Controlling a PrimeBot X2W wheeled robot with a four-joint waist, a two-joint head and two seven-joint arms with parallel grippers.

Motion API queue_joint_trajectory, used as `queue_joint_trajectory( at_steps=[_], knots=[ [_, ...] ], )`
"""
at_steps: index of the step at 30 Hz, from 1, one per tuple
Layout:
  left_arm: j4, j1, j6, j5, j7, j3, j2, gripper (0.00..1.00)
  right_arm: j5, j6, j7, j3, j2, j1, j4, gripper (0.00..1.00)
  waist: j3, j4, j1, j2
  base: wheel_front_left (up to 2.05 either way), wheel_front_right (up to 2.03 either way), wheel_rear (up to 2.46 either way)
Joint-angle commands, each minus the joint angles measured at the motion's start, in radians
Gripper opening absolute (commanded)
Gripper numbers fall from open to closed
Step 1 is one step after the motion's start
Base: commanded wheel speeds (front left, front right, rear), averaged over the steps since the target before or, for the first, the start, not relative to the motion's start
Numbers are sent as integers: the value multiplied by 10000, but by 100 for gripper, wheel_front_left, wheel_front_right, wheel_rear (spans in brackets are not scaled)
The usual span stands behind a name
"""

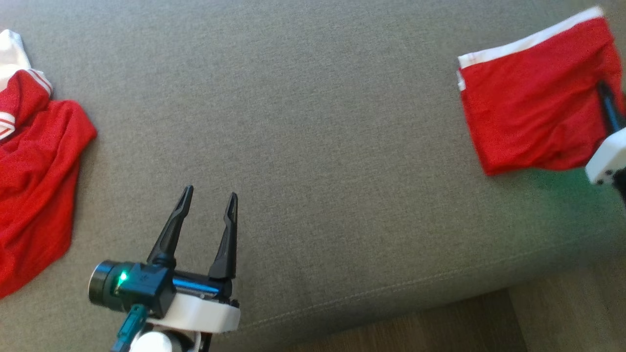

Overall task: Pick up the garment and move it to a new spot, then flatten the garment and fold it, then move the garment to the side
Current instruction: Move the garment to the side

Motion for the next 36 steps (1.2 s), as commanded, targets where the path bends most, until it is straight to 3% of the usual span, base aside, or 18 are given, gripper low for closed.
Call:
queue_joint_trajectory(
  at_steps=[1, 9, 10, 11, 12, 13, 20, 30, 36],
  knots=[
    [-360, -336, -49, 129, -51, 307, 48, 100, -162, -2, -93, -94, -195, -339, -451, 0, 38, 27, -1, 0, 0, 0, 0],
    [-303, -406, -67, 133, -51, 311, 20, 100, -655, -2, 139, -355, -103, -308, -758, 0, 71, 21, -1, 0, 0, 0, 0],
    [-301, -417, -70, 132, -51, 309, 16, 100, -763, -2, 130, -411, -108, -293, -772, 21, 71, 21, -1, 0, 0, 0, 0],
    [-300, -427, -74, 131, -51, 305, 12, 100, -859, -2, 74, -495, -92, -282, -800, 75, 69, 25, -1, 0, 0, 0, 0],
    [-299, -435, -78, 129, -51, 302, 7, 100, -922, -2, 24, -577, -46, -270, -833, 91, 62, 29, -1, 0, 0, 0, 0],
    [-297, -438, -78, 124, -51, 303, 3, 100, -1046, -2, 12, -630, -13, -248, -879, 100, 47, 31, -1, 0, 0, 0, 0],
    [-249, -446, -55, 80, -51, 289, -29, 100, -2100, -2, -397, -958, 228, 18, -1869, 100, -151, 144, -1, 0, 0, 0, 0],
    [-55, -187, 491, -329, -51, 427, -115, 100, -2326, -2, -1088, -375, 2396, 1643, -4806, 100, -1111, 636, -1, 0, 0, 0, 0],
    [61, -34, 961, -935, -51, 549, -142, 100, -1796, -2, -1683, 319, 3008, 2889, -5547, 100, -1778, 1166, -1, 0, 0, 0, 0]
  ],
)
